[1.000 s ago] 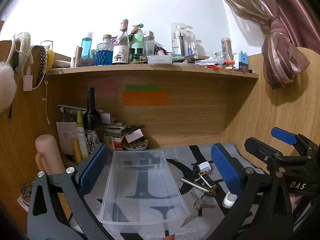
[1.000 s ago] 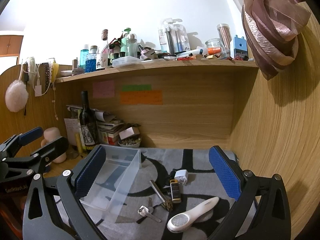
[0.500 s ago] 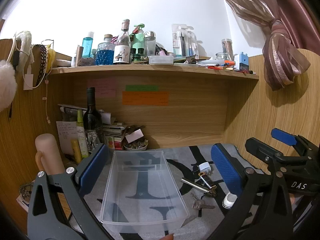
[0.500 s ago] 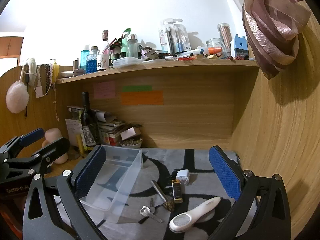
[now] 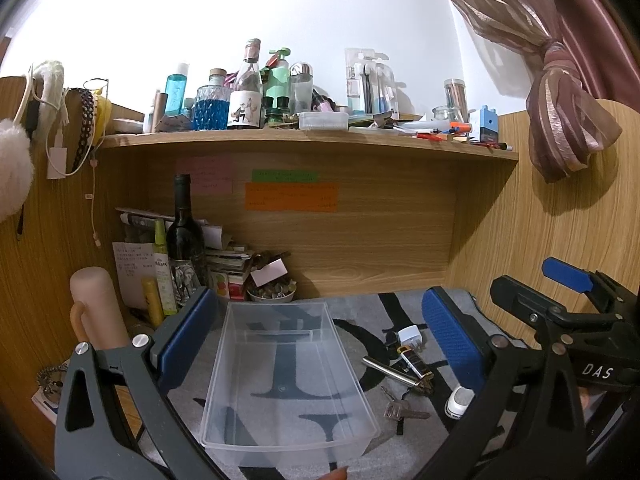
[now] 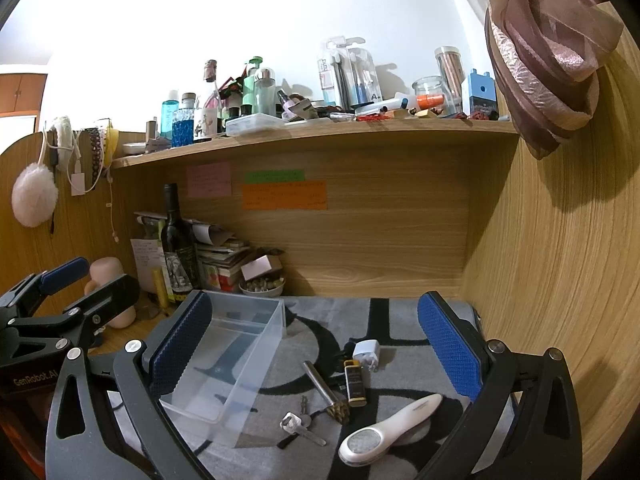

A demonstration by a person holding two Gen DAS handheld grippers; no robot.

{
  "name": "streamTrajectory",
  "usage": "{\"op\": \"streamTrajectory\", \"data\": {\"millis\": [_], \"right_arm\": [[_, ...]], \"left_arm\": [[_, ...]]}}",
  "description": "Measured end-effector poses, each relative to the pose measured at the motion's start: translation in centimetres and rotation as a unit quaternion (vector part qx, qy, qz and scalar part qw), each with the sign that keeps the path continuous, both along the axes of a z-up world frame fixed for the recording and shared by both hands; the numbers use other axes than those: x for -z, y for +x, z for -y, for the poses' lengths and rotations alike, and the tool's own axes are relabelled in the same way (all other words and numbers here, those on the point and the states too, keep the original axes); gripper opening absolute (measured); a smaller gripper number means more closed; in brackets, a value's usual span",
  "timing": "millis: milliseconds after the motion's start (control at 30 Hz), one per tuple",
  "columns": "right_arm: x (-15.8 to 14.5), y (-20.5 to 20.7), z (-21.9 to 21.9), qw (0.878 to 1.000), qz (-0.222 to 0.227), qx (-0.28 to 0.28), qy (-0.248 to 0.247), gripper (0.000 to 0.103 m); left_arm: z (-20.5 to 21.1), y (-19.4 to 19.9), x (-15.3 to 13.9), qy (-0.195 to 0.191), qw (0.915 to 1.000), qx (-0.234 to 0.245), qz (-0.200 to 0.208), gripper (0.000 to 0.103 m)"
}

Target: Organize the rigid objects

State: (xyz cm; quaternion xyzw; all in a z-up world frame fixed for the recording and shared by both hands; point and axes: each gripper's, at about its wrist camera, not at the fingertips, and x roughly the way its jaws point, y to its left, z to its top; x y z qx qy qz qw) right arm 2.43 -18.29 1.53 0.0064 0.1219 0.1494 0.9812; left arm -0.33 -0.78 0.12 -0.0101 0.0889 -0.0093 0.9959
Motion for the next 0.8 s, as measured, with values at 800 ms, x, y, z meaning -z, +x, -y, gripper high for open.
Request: {"op": "streamTrajectory", "data": {"millis": [800], "right_arm": [[0.9,3.1,-1.0,0.999,-0.037,0.003,-0.003,0.103]], "left_arm": [[-2.6,2.8,0.7,-0.024,0.9992,-0.011,-0.029,0.103]]}}
